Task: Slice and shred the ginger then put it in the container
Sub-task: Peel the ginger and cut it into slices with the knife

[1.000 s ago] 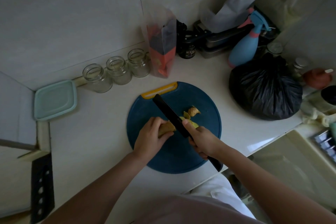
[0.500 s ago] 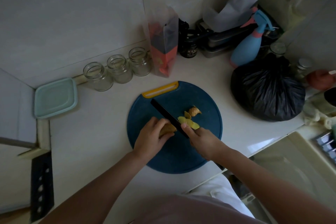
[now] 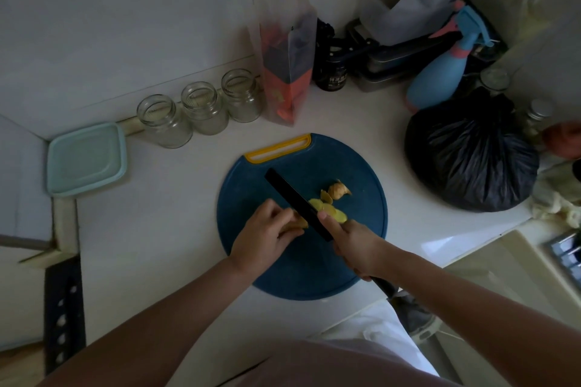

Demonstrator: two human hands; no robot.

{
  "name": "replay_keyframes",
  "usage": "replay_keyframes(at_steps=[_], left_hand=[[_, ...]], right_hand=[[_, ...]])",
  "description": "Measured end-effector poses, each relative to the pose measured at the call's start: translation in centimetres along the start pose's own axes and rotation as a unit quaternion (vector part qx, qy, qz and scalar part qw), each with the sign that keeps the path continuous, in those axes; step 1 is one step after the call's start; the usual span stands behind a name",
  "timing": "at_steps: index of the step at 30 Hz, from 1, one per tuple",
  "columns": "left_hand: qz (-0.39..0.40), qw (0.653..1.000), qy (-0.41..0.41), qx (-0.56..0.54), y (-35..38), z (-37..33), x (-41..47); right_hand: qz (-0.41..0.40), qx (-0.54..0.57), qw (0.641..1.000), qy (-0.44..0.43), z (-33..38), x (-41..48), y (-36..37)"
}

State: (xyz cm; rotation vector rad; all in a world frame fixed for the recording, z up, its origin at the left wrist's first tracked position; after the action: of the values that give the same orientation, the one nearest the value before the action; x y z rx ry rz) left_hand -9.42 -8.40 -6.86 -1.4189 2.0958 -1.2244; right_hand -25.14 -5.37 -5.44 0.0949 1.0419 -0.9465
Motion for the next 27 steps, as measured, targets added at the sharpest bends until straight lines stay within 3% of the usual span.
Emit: replay_keyframes(at_steps=[16,27], left_hand=[[-0.007,1.0,-0.008,0.02,0.4,0.3,0.0],[0.011,0.999,-0.03,0.024,0.8,0.8,-0.1]], right_hand=[[0.054,0.016,0.995,0.086,0.3,1.1,-0.2],[0.048,0.011,0.997,0.067,2.4,3.3,0.3]])
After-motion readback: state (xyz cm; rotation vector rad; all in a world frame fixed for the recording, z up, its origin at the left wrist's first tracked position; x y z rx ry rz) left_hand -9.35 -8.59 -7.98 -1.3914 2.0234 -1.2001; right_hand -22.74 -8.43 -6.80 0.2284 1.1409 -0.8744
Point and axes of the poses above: each hand's wrist, its own x-axis towards the middle knuckle, its own y-axis out of the palm, z = x × y, the point moved 7 cm from there along x, towards the middle knuckle, and after that the axes turned 5 degrees about z, right-handed, at the moved point
